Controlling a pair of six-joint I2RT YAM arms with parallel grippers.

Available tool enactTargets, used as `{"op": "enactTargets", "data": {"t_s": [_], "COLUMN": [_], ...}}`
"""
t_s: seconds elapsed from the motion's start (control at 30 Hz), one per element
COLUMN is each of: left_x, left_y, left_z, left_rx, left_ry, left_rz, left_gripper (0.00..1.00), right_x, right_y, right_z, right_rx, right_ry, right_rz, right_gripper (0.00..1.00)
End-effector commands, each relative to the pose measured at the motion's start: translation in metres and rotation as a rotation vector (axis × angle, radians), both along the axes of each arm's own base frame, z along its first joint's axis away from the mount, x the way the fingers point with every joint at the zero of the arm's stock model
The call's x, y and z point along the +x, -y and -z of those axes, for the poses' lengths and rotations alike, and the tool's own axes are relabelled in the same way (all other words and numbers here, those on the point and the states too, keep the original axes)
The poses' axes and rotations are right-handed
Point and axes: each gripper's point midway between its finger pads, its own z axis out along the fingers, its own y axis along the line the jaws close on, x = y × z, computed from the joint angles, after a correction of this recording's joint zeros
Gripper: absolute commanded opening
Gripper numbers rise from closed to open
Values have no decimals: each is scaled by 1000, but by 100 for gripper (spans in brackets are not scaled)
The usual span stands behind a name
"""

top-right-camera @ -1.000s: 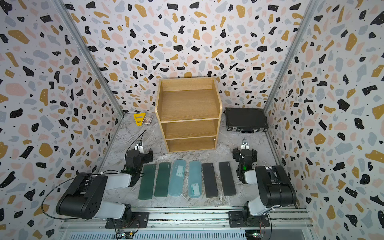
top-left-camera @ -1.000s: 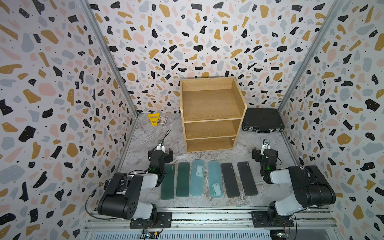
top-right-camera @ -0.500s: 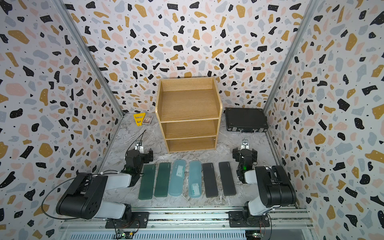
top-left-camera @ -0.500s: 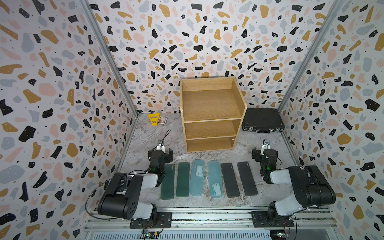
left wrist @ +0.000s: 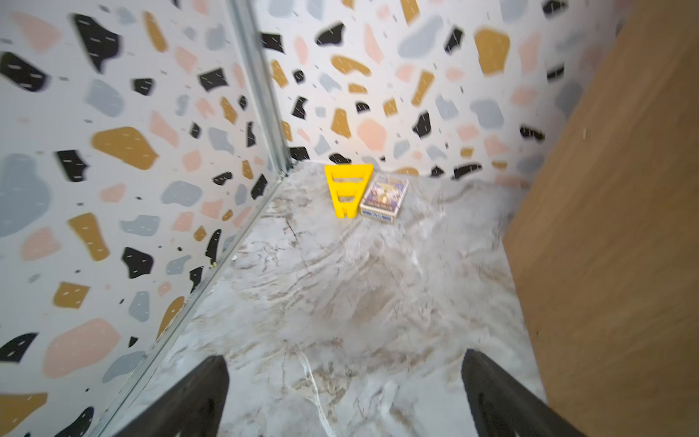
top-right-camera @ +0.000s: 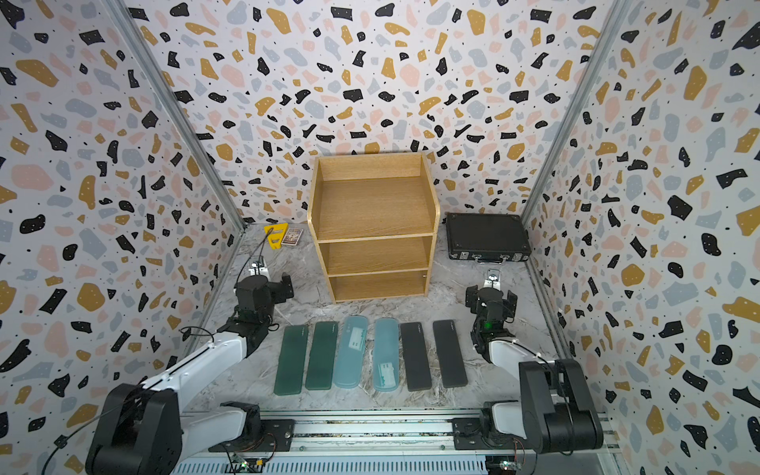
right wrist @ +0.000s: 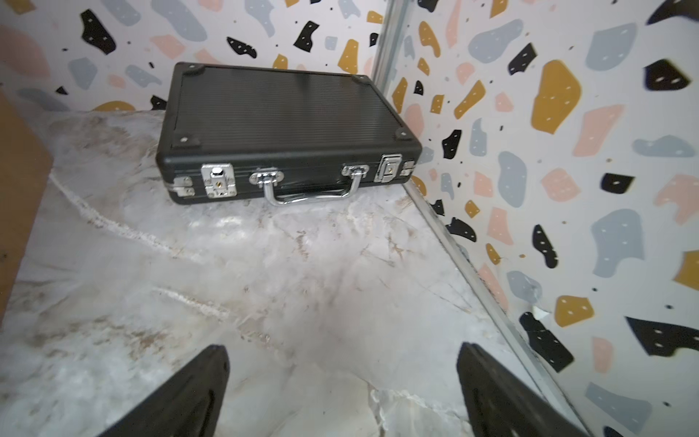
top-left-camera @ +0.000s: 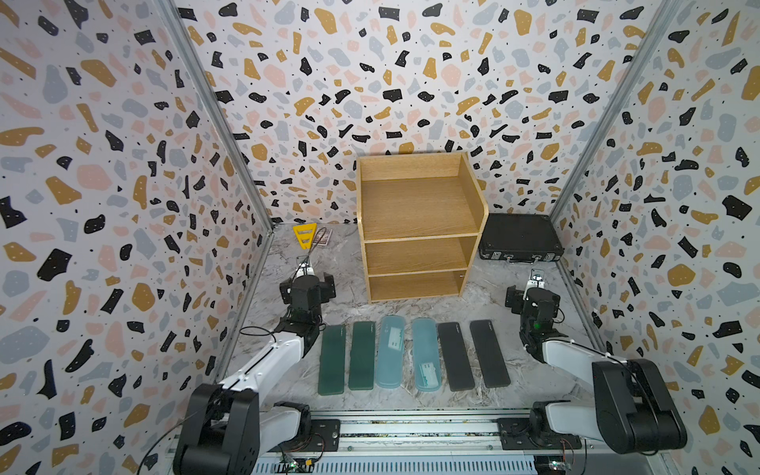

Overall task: Place the pencil cases on the shelf according to color
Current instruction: Pick up the pencil case from the center of the board.

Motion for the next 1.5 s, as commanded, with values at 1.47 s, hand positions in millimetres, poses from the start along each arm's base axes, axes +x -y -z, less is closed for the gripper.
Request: {"op": "enactTargets", "data": {"t_s": [1.47], "left_x": [-107], "left_y": [169], "left_z": [81], "left_rx": [-460], "left_ry": [-541], "left_rz": [497], "left_gripper": [100], "right_x": [-205], "right_y": [-131], "right_z": [94], "right_rx": [305], "right_ry": [-932], "right_rz": [-225], "right_gripper": [100]}}
